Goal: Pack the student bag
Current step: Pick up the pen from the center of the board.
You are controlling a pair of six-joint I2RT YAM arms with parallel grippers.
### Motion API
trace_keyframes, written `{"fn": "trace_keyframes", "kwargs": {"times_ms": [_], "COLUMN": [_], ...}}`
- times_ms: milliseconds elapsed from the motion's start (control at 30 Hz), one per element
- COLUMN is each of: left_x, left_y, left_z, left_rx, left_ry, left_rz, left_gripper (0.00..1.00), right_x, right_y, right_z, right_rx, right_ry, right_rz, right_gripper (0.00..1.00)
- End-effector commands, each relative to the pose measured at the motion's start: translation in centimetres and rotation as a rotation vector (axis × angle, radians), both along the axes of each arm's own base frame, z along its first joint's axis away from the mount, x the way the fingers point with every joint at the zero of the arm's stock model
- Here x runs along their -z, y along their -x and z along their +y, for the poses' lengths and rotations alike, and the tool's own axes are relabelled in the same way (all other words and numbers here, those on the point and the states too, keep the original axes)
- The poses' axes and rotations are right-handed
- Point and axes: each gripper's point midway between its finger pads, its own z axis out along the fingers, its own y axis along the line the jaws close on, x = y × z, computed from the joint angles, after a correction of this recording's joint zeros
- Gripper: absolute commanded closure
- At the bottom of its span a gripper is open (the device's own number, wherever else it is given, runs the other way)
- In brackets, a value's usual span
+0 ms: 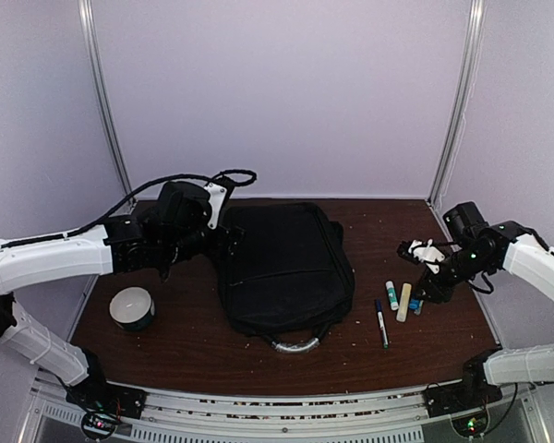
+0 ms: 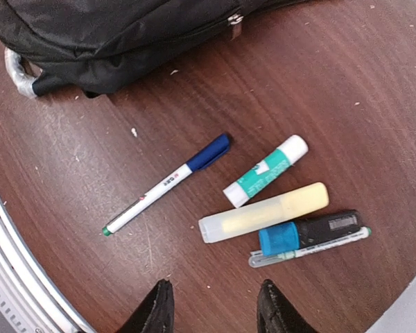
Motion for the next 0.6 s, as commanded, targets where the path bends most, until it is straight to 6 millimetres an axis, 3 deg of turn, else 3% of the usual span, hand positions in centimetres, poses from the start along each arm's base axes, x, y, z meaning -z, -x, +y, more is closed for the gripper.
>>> {"fn": "trace_keyframes", "kwargs": {"times_ms": [0, 167, 333, 567], "left_x": [-0.2, -0.4, 0.8, 1.9], "left_y": [-0.3, -0.5, -0.8, 0.3], "left_z": [0.6, 1.1, 1.0, 1.8], "left_rx": [-0.052, -0.068, -0.082, -0.166], "left_ry": [-0.011, -0.015, -0.062, 0.001], "left_rz": [0.011, -0.033, 0.010, 0.157], "left_gripper": [0.07, 0.07, 0.09, 0.08], "right_x": [2.4, 4.5, 6.7, 6.9], "right_y": [0.4, 0.2, 0.4, -0.3], "right_z": [1.2, 3.8, 5.8, 7.2], "right_rx": [-0.061, -0.128, -0.163, -0.119], "right_ry": [0.046, 0.075, 0.114, 0.135], "right_rz": [0.070, 0.137, 0.222, 0.275], "right_gripper": [0.58, 0.56, 0.50, 0.43]}}
